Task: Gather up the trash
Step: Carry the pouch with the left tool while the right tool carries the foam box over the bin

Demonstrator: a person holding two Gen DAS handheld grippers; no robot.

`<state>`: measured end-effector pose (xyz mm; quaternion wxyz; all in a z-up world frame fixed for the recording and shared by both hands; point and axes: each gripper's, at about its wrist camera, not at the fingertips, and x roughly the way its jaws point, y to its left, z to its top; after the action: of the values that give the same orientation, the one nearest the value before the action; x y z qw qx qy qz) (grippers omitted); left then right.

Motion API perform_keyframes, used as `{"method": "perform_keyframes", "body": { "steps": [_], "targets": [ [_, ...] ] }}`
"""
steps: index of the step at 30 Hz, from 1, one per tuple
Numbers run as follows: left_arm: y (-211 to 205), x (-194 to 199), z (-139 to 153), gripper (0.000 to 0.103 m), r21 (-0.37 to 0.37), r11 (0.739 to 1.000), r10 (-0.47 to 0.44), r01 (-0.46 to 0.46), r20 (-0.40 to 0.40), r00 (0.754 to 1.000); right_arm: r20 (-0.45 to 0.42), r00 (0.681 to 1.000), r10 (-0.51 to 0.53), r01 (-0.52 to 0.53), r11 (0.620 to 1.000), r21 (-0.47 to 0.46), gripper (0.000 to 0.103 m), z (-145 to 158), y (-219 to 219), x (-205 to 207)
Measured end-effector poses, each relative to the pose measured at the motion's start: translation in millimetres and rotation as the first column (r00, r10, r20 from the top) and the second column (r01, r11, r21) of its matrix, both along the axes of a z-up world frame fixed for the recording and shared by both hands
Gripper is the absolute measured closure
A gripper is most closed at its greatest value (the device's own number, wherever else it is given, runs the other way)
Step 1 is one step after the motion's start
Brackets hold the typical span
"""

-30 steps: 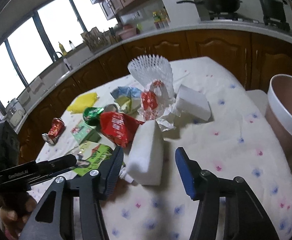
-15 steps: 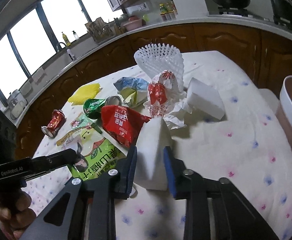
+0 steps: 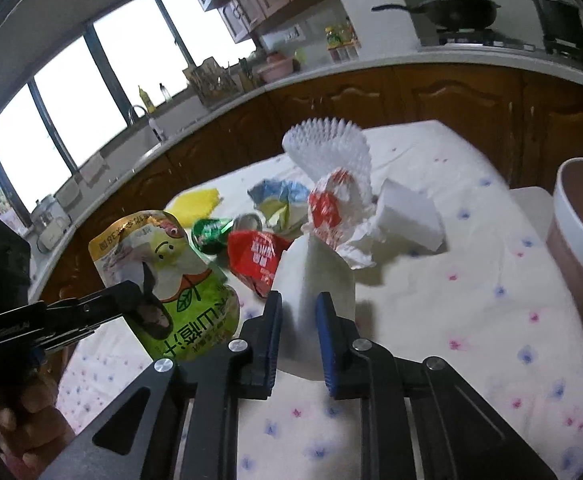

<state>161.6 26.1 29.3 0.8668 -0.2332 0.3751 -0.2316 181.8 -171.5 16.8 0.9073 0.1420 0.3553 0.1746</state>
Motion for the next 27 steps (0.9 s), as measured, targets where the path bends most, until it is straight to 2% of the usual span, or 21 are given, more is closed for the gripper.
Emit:
{"method": "perform_keyframes", "body": {
  "steps": [12, 27],
  "targets": [
    [-75.2, 10.9, 24.6, 0.101, 0.019, 0.989, -0.148, 0.147, 0.059, 0.987, 0.068, 0.986, -0.151, 0.148, 0.988, 0.036, 0.085, 28.6, -78.7, -29.7],
    [-194.1, 43.1, 50.5, 0.101, 0.037, 0.942, -0.334, 0.332, 0.095, 0.938, 0.075, 0.927, -0.367, 0.363, 0.930, 0.059, 0.085, 34.4, -188.7, -47.2]
  ]
}}
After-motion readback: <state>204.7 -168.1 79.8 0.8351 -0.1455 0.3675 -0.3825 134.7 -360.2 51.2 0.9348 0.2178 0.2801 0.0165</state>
